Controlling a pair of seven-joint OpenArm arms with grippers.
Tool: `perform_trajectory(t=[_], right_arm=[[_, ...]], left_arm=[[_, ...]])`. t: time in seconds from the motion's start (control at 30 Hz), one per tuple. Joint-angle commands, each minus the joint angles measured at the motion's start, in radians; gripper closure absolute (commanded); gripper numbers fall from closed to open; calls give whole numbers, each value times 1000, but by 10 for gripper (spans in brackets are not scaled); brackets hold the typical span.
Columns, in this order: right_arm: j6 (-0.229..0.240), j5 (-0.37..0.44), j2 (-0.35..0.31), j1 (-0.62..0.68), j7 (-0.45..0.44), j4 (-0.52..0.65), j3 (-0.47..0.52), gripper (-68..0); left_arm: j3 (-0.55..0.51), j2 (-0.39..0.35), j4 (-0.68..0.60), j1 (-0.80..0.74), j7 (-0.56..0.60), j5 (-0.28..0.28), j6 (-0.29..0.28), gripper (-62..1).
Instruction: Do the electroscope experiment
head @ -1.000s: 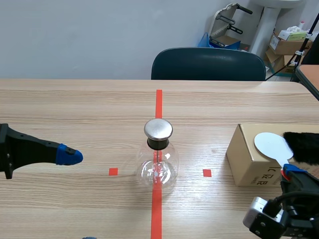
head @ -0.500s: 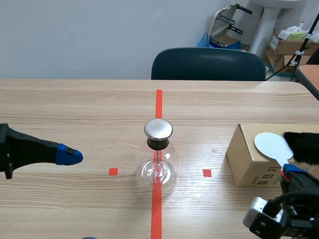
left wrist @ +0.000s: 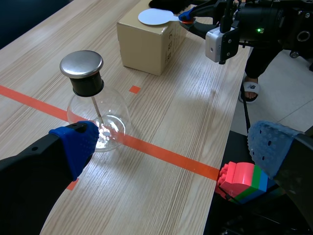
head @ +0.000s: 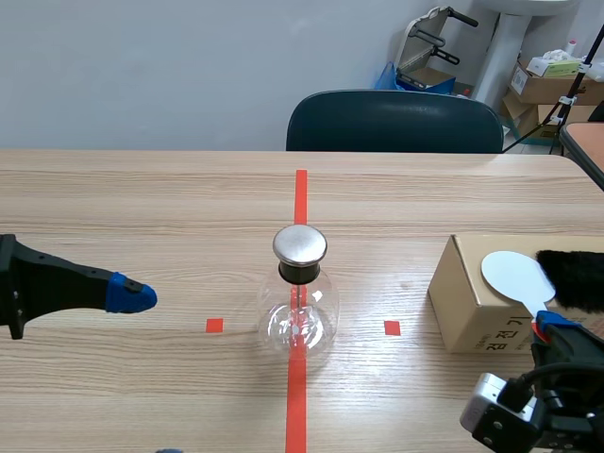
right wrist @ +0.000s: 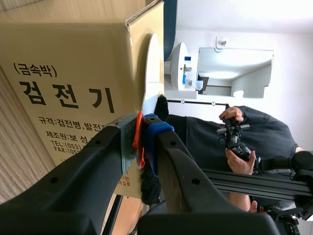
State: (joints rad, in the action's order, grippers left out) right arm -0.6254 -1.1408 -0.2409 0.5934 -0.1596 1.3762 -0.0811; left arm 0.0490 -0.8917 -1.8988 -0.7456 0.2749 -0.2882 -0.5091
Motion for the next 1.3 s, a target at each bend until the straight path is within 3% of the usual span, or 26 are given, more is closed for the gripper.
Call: perform_trajectory(t=[0.0,0.7,0.9,1.03,1.17,1.27], right_arm=[[-10,0,-5,-4,0,12,3,-6],[-11,0,-5,-3,0,12,3,-6],[-39,-3,-5,-8,1,13,3,-7],[-48,-66,-5,-15,29,37,-2,-7],[-55,-97,-5,-15,107,92,-55,-9],[-104,-140,-5,-31,188,119,-121,-9]], left_arm=[[-6,8,-15,-5,20,-7,-2,-623],[-6,13,-15,-5,14,-7,5,-623],[-6,16,-15,-4,13,-5,50,-623],[-6,34,-14,-2,13,12,81,-623],[-6,56,1,1,23,20,117,-410],[-2,84,30,17,40,23,157,-286]])
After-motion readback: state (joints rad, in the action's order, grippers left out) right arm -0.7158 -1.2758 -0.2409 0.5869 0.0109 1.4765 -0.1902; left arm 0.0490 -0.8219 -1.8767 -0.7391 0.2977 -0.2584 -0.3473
